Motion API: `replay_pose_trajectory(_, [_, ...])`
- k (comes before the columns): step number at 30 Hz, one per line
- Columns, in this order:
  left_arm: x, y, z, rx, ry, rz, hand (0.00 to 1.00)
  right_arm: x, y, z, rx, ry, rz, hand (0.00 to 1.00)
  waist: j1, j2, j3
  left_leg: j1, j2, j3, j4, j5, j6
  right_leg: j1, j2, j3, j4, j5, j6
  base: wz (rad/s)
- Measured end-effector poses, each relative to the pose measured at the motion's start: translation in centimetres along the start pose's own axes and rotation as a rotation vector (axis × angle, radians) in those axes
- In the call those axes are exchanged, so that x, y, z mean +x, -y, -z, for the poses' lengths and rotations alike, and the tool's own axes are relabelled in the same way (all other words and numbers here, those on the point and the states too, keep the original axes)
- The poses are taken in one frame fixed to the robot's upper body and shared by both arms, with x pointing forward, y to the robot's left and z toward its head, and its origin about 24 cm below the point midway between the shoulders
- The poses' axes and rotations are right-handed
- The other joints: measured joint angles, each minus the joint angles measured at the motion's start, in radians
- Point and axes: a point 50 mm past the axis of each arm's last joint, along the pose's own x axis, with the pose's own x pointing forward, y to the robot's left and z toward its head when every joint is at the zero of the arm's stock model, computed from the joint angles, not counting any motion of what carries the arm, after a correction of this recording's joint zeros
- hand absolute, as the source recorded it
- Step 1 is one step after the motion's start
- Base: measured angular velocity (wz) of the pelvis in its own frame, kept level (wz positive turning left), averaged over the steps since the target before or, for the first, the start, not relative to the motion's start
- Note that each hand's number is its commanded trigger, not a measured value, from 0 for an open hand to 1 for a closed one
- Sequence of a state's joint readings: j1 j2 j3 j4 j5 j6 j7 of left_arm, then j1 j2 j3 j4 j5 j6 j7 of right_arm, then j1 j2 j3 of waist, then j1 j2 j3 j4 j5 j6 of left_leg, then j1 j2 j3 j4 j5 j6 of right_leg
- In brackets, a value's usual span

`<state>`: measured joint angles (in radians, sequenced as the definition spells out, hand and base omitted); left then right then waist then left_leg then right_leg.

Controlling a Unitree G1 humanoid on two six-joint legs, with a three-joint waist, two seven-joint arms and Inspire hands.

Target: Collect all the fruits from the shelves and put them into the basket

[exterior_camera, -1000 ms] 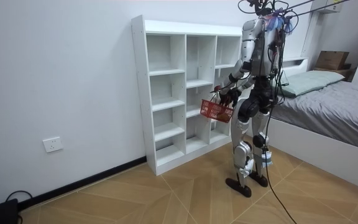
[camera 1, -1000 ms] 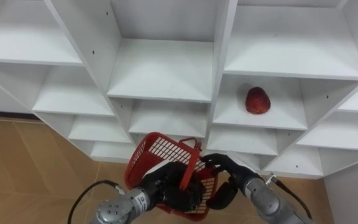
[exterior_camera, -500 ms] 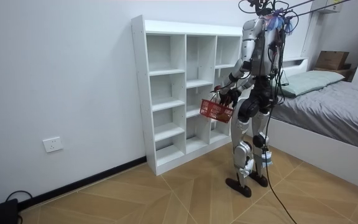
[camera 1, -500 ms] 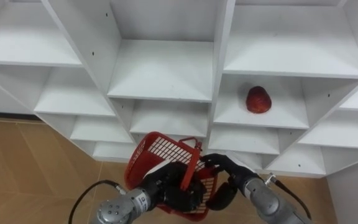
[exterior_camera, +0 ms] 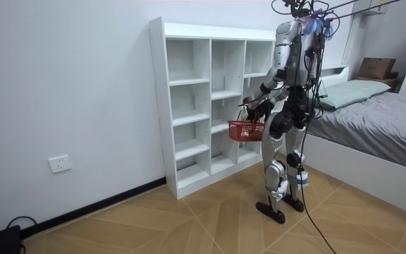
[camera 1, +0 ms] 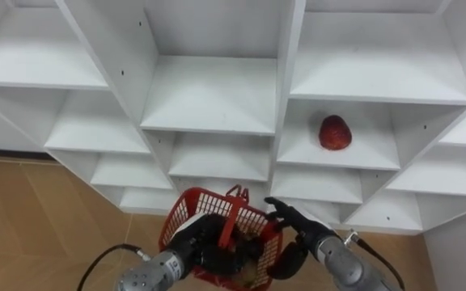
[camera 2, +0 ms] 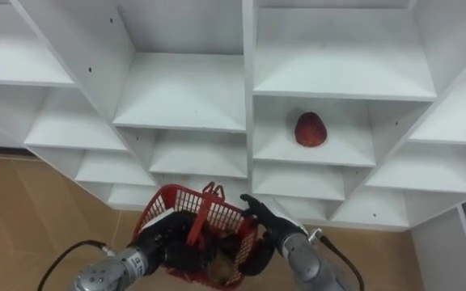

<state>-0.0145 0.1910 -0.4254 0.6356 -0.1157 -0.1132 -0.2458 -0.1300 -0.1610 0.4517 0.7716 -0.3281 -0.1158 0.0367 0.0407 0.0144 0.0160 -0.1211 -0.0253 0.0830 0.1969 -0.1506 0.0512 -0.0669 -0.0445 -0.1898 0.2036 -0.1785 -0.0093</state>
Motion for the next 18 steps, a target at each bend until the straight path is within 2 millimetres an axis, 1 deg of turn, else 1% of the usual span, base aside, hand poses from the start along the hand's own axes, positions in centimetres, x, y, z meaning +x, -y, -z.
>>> replay_pose_trajectory(2, [-0.2, -0.1, 0.1, -0.013, 0.003, -0.014, 1.0, -0.3, -0.2, -0.4, 0.022, 0.028, 0.007, 0.0, 0.0, -0.006, -0.0031, 0.005, -0.001, 0.0, 0.0, 0.0, 0.0, 0.004, 0.0, 0.002, 0.0, 0.0, 0.0, 0.0])
replay_pose_trajectory(3, [-0.3, -0.2, 0.2, -0.018, 0.004, -0.02, 1.0, -0.5, -0.2, -0.6, 0.023, 0.041, 0.011, 0.0, 0.0, -0.008, -0.003, 0.007, -0.001, 0.0, 0.0, 0.0, 0.0, 0.007, 0.0, 0.004, 0.0, 0.0, 0.0, -0.05])
replay_pose_trajectory(4, [-0.4, -0.4, 0.4, -0.027, -0.002, -0.037, 1.0, -0.7, -0.2, -1.0, 0.028, 0.067, 0.018, 0.0, 0.0, -0.014, -0.0045, 0.019, 0.0, 0.004, -0.004, 0.0, 0.0, 0.014, 0.001, 0.016, -0.001, 0.0, 0.0, -0.15])
replay_pose_trajectory(5, [-0.7, -0.5, 0.9, -0.038, -0.012, -0.057, 1.0, -0.9, -0.2, -1.3, 0.032, 0.087, 0.019, 0.0, -0.001, -0.021, -0.0092, 0.034, 0.001, 0.01, -0.011, 0.0, 0.0, 0.023, 0.003, 0.023, -0.002, -0.001, 0.001, -0.16])
replay_pose_trajectory(7, [-1.1, -0.7, 1.4, -0.056, -0.024, -0.087, 1.0, -1.2, -0.1, -1.8, 0.029, 0.117, 0.022, 0.0, -0.008, -0.029, -0.0124, 0.049, 0.001, 0.01, -0.015, 0.0, 0.0, 0.04, 0.003, 0.026, -0.009, 0.0, 0.001, -0.05])
replay_pose_trajectory(8, [-1.2, -0.8, 1.6, -0.054, -0.03, -0.099, 1.0, -1.5, 0.2, -1.8, 0.028, 0.126, 0.025, 0.0, -0.015, -0.032, -0.0128, 0.06, 0.0, 0.01, -0.017, 0.0, 0.0, 0.054, 0.004, 0.026, -0.018, 0.001, 0.002, 0.0])
replay_pose_trajectory(10, [-1.4, -0.8, 1.8, -0.061, -0.035, -0.103, 1.0, -2.0, 0.5, -1.5, 0.043, 0.129, 0.043, 0.0, -0.011, -0.035, -0.0133, 0.078, -0.001, 0.016, -0.025, 0.0, 0.0, 0.067, 0.003, 0.027, -0.019, 0.001, 0.003, -0.03])
replay_pose_trajectory(12, [-1.6, -0.8, 2.2, -0.073, -0.044, -0.116, 1.0, -2.3, 0.7, -1.7, 0.053, 0.142, 0.059, 0.0, -0.009, -0.036, -0.0139, 0.089, 0.0, 0.024, -0.03, 0.0, 0.0, 0.074, 0.003, 0.03, -0.018, 0.001, 0.003, -0.11])
replay_pose_trajectory(15, [-2.1, -1.1, 2.8, -0.09, -0.057, -0.143, 1.0, -2.5, 0.8, -1.9, 0.064, 0.158, 0.074, 0.0, -0.01, -0.037, -0.0122, 0.112, 0.001, 0.033, -0.037, -0.001, 0.0, 0.089, 0.006, 0.048, -0.019, 0.001, 0.003, -0.1])
replay_pose_trajectory(18, [-2.2, -1.2, 2.9, -0.093, -0.06, -0.163, 1.0, -2.7, 1.5, -1.7, 0.084, 0.153, 0.108, 0.0, -0.009, -0.035, -0.0073, 0.128, 0.003, 0.04, -0.044, -0.001, -0.001, 0.1, 0.007, 0.051, -0.02, 0.001, 0.003, -0.06])
